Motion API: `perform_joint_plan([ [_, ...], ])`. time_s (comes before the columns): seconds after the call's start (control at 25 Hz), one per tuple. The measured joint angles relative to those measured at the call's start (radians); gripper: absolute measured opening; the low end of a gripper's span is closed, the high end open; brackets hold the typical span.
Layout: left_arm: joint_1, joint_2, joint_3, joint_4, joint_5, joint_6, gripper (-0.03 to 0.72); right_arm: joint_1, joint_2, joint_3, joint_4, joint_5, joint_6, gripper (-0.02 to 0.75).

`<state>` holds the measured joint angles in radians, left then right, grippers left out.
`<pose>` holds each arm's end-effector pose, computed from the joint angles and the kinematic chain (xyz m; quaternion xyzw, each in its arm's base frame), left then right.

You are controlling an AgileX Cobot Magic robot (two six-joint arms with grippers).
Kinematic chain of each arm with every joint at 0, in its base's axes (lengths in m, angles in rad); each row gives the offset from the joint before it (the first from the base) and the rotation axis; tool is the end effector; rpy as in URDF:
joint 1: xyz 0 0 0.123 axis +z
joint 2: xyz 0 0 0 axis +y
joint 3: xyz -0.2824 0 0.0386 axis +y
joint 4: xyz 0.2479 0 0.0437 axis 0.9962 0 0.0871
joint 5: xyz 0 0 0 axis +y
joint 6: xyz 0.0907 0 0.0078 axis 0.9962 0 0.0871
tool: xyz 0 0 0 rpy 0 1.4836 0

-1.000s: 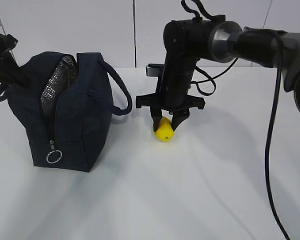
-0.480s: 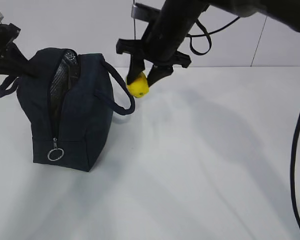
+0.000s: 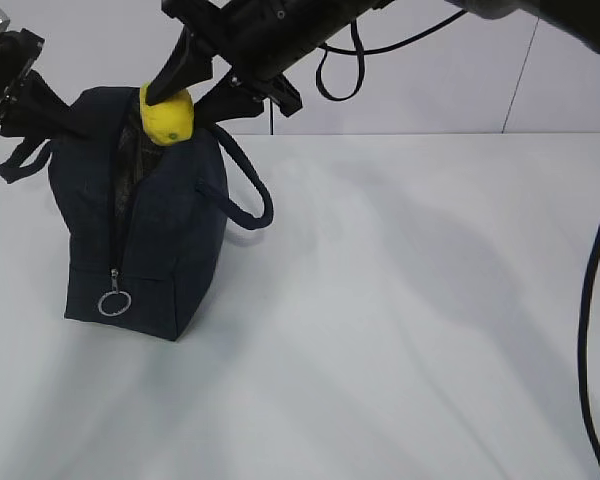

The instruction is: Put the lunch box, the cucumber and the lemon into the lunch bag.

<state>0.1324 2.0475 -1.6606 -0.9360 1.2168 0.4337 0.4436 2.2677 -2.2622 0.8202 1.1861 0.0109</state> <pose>0.4304 -0.0121 0.2455 -0.0093 0.9038 -0.4035 0.1426 0.4230 0.2693 0.3025 -0.1328 0.8844 0.4317 0.1177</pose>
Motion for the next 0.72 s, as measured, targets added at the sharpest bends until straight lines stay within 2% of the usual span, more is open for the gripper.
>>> perform_joint_plan([
  [0.28,-0.027,0.000,0.000,-0.001,-0.002,0.000,-0.008,0.029,0.052,-0.002,0.071,-0.086,-0.033,0.355],
  [0.72,-0.031,0.000,0.000,-0.001,-0.002,0.004,-0.008,0.031,0.121,-0.004,0.087,-0.195,-0.042,0.370],
])
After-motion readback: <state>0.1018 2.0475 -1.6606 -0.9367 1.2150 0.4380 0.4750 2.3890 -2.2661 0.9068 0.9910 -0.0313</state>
